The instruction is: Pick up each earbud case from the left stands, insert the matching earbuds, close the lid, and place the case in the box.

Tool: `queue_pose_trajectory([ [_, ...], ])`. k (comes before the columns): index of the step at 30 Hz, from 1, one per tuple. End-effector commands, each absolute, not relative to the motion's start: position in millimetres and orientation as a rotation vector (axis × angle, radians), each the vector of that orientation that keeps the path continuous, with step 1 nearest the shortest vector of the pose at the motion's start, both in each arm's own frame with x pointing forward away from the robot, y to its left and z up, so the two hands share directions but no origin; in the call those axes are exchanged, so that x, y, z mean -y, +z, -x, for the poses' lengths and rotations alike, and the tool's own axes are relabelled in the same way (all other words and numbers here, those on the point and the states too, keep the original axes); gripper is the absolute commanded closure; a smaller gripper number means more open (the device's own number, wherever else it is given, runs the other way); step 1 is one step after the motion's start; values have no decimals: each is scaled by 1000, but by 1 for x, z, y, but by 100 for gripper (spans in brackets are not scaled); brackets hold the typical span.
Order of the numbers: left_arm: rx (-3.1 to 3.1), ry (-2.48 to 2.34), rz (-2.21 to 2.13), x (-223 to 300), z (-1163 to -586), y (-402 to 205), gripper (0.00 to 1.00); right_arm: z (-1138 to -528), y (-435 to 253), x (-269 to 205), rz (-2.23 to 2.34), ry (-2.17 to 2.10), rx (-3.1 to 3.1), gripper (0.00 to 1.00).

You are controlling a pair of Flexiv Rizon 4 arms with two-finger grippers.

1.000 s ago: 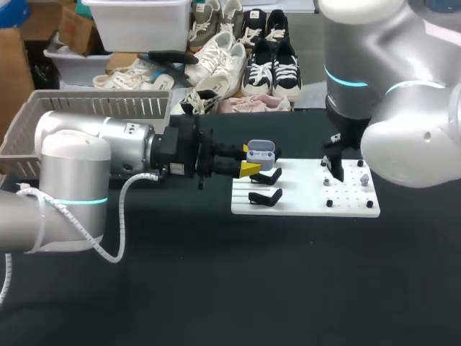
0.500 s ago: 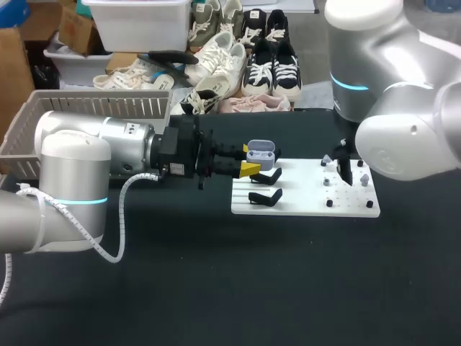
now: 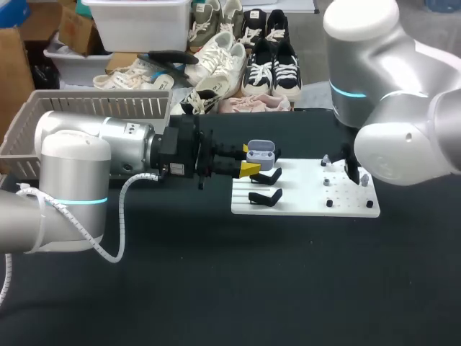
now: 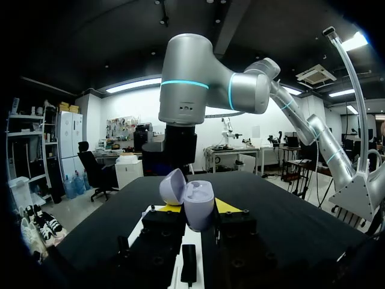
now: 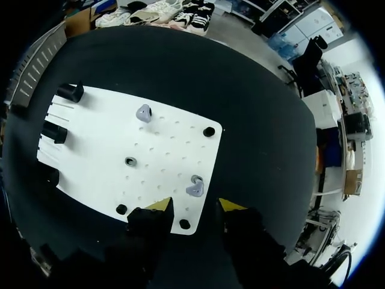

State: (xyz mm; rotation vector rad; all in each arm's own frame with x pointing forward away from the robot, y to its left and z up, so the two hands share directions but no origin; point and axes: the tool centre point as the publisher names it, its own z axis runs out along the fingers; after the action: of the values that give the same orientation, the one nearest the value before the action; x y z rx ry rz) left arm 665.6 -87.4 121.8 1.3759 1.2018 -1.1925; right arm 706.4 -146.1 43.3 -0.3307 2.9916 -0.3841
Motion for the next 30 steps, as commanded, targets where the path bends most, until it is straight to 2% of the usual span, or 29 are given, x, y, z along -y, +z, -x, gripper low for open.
queue_pose_trajectory([
  [1,-1203,-1187,-1372,88,-664,121,100,-707,41,142,326,-401,-2991,55],
  [8,-1203,-1187,-1372,88,-664,121,100,-710,38,144,295,-459,-2974,56],
  [13,-1203,-1187,-1372,88,-664,121,100,-713,37,144,285,-477,-2968,62],
  [30,-1203,-1187,-1372,88,-664,121,100,-718,29,149,280,-510,-2982,63],
])
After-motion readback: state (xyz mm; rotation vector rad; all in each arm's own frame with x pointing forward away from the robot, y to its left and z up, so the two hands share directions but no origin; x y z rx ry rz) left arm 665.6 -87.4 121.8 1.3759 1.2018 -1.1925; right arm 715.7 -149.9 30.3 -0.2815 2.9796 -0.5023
